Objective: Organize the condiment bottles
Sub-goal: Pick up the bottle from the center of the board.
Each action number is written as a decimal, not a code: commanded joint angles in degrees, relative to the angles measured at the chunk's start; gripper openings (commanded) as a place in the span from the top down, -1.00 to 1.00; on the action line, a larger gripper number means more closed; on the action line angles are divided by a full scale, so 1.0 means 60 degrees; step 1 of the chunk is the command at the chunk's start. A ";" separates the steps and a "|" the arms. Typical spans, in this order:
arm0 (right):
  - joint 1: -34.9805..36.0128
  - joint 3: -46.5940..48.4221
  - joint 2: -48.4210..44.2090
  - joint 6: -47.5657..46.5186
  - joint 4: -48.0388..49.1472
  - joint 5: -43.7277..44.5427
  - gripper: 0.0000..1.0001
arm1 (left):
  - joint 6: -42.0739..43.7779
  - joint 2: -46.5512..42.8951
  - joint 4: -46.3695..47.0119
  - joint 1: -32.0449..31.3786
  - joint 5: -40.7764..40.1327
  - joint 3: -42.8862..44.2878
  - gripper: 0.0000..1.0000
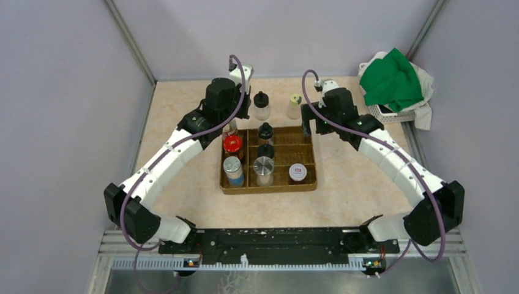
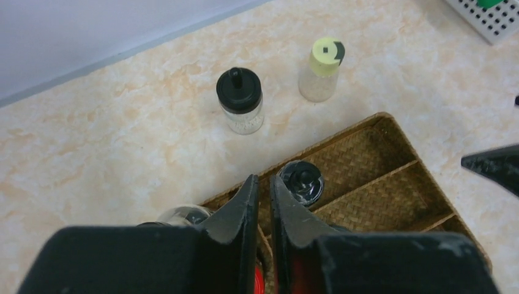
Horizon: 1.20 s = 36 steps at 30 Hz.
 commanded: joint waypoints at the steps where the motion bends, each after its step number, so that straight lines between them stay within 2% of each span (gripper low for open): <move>1: -0.0079 0.1525 0.0883 -0.0601 -0.0102 0.0585 -0.97 | 0.0037 0.0091 -0.0144 0.0071 -0.0228 -0.0165 0.67; 4: -0.0228 0.2206 0.1484 -0.0769 -0.0141 0.0643 -0.97 | 0.0050 0.0105 -0.0172 0.0082 -0.0259 -0.0163 0.82; 14: -0.0932 0.3882 0.3560 -0.0754 -0.0037 0.0188 -0.97 | 0.0196 0.0236 -0.0180 0.0255 -0.0462 0.0036 0.68; 16: -0.1070 0.4286 0.4051 -0.0724 -0.0079 -0.0010 -0.97 | 0.0189 0.0282 -0.0186 0.0302 -0.0449 0.0045 0.48; 17: -0.1116 0.4468 0.4277 -0.0716 -0.0096 -0.0048 -0.96 | 0.0166 0.0294 -0.0203 0.0307 -0.0498 0.0034 0.28; 18: -0.1143 0.4600 0.4508 -0.0719 -0.0093 -0.0085 -0.96 | 0.0156 0.0277 -0.0227 0.0309 -0.0584 0.0005 -0.14; 25: -0.1423 0.5868 0.6015 -0.0649 -0.0224 -0.0692 -0.96 | 0.0174 0.0013 -0.0074 0.0405 -0.1104 -0.0467 -0.96; 36: -0.1423 0.6933 0.7385 -0.0677 -0.0030 -0.1419 -0.95 | 0.0081 -0.0167 -0.0016 0.0743 -0.1526 -0.1121 -0.98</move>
